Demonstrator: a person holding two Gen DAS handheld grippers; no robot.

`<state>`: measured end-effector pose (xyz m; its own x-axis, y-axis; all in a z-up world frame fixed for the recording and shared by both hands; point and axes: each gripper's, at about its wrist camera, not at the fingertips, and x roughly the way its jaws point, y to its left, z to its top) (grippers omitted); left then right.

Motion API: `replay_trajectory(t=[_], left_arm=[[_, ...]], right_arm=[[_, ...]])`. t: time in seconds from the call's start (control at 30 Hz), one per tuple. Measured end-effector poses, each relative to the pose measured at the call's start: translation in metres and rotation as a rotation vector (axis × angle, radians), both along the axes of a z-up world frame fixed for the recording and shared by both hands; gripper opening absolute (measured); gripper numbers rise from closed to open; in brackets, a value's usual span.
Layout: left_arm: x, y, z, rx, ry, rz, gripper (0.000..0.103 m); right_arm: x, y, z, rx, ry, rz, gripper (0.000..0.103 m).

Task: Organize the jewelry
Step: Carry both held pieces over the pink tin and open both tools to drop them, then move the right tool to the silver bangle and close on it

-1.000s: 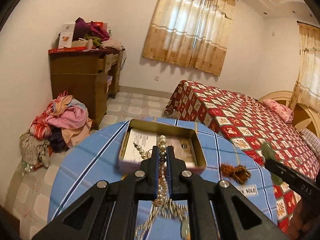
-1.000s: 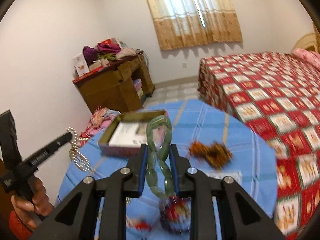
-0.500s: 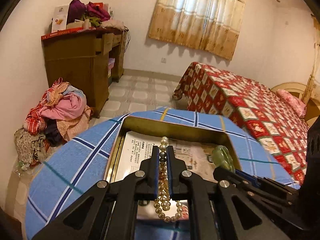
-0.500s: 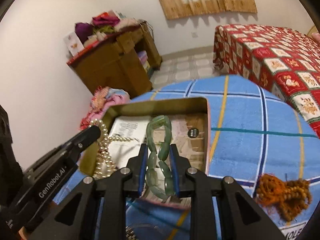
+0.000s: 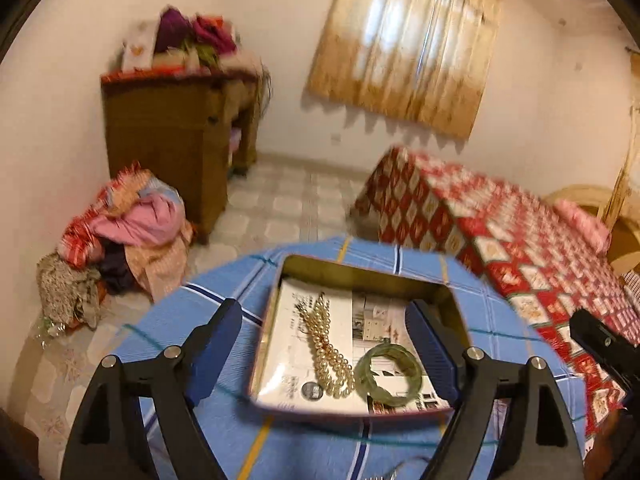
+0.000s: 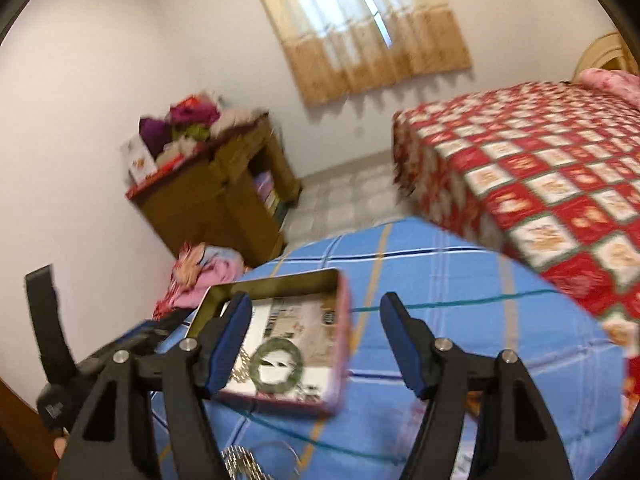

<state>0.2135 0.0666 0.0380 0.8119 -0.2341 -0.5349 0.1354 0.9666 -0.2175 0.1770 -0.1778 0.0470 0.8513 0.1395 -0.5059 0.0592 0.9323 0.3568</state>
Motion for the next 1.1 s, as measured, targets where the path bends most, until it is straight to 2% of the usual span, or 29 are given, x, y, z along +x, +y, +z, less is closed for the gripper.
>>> replay_trajectory(t=[0.1, 0.23, 0.3, 0.5, 0.6, 0.77, 1.0, 1.1], left_arm=[[-0.031, 0.009, 0.004, 0.036, 0.002, 0.047, 0.084], [-0.069, 0.014, -0.006, 0.079, 0.019, 0.072, 0.084], [-0.088, 0.013, -0.012, 0.101, 0.032, 0.08, 0.084], [-0.116, 0.008, -0.028, 0.103, 0.088, 0.058, 0.084], [-0.127, 0.007, -0.03, 0.11, 0.095, 0.054, 0.084], [-0.141, 0.007, -0.031, 0.141, 0.067, 0.054, 0.084], [-0.144, -0.005, -0.039, 0.17, 0.083, -0.021, 0.084], [-0.132, -0.012, -0.046, 0.167, 0.129, -0.065, 0.084]], right_arm=[[-0.033, -0.013, -0.009, 0.004, 0.032, -0.035, 0.07], [-0.07, -0.012, -0.032, -0.011, 0.108, -0.046, 0.07], [-0.083, -0.009, -0.04, 0.007, 0.139, -0.011, 0.07], [-0.11, -0.003, -0.05, 0.067, 0.196, 0.065, 0.07], [-0.123, 0.003, -0.05, 0.078, 0.198, 0.091, 0.07], [-0.143, 0.012, -0.05, 0.008, 0.179, 0.087, 0.07], [-0.153, 0.011, -0.049, -0.01, 0.161, 0.068, 0.07], [-0.155, 0.012, -0.045, -0.023, 0.143, 0.068, 0.07]])
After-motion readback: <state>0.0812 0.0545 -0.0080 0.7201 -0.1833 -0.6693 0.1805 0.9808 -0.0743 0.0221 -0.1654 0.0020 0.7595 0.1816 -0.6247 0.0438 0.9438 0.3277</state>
